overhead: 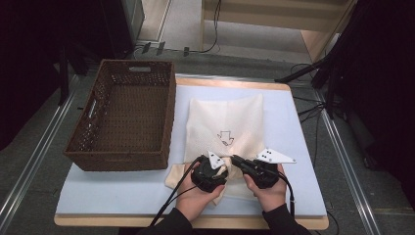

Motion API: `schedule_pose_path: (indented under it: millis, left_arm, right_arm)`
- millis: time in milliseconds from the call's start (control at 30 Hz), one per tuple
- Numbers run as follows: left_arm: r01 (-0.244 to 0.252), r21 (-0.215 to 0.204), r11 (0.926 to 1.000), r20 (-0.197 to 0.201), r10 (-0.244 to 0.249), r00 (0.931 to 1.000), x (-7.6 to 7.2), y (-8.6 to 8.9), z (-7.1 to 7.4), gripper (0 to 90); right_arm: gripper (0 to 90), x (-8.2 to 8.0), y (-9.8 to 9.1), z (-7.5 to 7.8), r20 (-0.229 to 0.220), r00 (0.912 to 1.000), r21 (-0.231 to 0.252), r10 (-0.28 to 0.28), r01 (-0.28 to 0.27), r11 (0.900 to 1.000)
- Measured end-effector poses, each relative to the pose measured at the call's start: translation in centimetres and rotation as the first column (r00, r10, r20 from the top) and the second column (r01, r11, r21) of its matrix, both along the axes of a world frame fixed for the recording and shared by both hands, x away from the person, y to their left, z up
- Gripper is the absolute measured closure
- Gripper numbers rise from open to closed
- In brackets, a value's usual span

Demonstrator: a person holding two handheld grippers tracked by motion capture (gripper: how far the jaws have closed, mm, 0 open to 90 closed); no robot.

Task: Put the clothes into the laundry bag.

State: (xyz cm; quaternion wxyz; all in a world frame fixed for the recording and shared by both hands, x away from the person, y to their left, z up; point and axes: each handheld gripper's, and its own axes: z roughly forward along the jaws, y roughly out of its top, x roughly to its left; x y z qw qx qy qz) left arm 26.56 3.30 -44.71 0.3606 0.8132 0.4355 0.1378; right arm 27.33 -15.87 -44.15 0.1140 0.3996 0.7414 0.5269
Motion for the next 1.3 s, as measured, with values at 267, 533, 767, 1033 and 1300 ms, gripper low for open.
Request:
schedule_pose_path:
  millis: [267, 533, 767, 1033, 1300]
  left_arm:
    - [-0.203, -0.127, 0.9709, -0.027, 0.201, 0.9791, 1.6, 0.8, -1.2, 60.4]
    - [-0.027, -0.097, 0.9949, 0.054, 0.032, 0.998, -0.7, 2.3, 0.3, 31.2]
    - [0.05, -0.01, 0.9987, -0.057, -0.051, 0.9971, -1.2, 1.6, -1.7, 31.6]
    - [0.03, -0.02, 0.9994, -0.03, -0.031, 0.9991, -1.0, 0.4, -1.0, 71.3]
    - [-0.093, -0.104, 0.9902, -0.017, 0.092, 0.9956, 0.8, -0.5, -0.9, 72.8]
  right_arm:
    - [88.5, -0.3, -0.5, 0.5, 0.014, 0.9999, 0.011, -0.005, 0.005, 0.9999]
    - [88.5, 0.1, -1.0, 0.3, 0.008, 0.9997, 0.003, -0.022, 0.022, 0.9998]
    - [88.4, 0.1, -0.7, 0.3, 0.003, 0.9997, 0.002, -0.025, 0.025, 0.9997]
    - [88.5, 0.0, -0.4, 0.1, 0.004, 0.9999, 0.004, -0.011, 0.011, 0.9999]
    - [88.5, -0.2, -0.5, 0.5, 0.015, 0.9999, 0.021, -0.005, 0.004, 0.9998]
